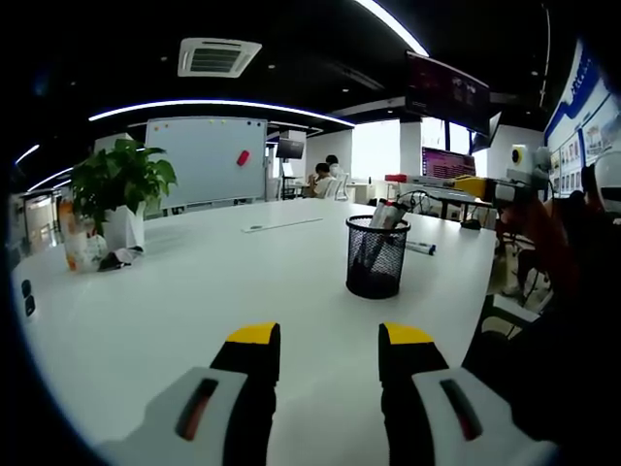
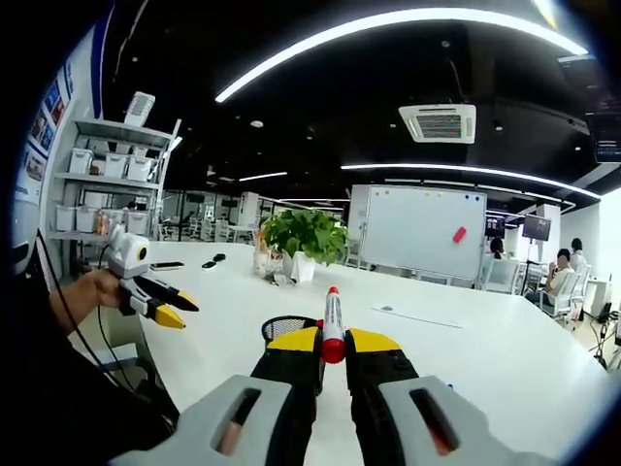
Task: Pick up the whiteboard markers from the pen holder and place them facing the whiteboard neatly
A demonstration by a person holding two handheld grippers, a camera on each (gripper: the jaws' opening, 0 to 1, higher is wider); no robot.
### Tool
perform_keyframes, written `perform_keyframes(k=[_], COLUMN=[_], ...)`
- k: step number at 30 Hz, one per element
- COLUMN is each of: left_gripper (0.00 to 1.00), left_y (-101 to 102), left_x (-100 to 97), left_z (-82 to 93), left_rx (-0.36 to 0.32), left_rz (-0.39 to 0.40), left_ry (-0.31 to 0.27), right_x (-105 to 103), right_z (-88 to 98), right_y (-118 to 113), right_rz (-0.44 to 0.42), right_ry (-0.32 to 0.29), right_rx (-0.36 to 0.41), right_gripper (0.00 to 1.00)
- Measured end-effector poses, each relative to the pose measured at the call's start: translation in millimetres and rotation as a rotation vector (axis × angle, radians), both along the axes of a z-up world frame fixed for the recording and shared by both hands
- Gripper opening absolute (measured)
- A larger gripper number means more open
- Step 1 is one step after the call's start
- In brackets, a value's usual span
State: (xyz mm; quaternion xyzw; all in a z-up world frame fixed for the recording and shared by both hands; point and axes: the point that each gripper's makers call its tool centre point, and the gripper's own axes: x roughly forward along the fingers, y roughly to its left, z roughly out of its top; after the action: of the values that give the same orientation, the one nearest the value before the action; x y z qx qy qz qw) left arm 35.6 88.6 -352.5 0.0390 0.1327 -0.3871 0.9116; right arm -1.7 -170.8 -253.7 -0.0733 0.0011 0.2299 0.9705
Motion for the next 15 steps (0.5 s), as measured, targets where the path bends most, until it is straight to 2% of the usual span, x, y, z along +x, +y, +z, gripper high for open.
perform_keyframes(k=[15], left_gripper=[0.42], left_y=[-1], left_x=[-0.1], left_z=[1.3], left_rx=[0.004], left_rz=[-0.001], left_ry=[-0.004], right_x=[1], right_z=[2.1], right_y=[-26], right_rz=[-0.061], right_ry=[-0.005], right_rx=[0.005], right_gripper=[0.13])
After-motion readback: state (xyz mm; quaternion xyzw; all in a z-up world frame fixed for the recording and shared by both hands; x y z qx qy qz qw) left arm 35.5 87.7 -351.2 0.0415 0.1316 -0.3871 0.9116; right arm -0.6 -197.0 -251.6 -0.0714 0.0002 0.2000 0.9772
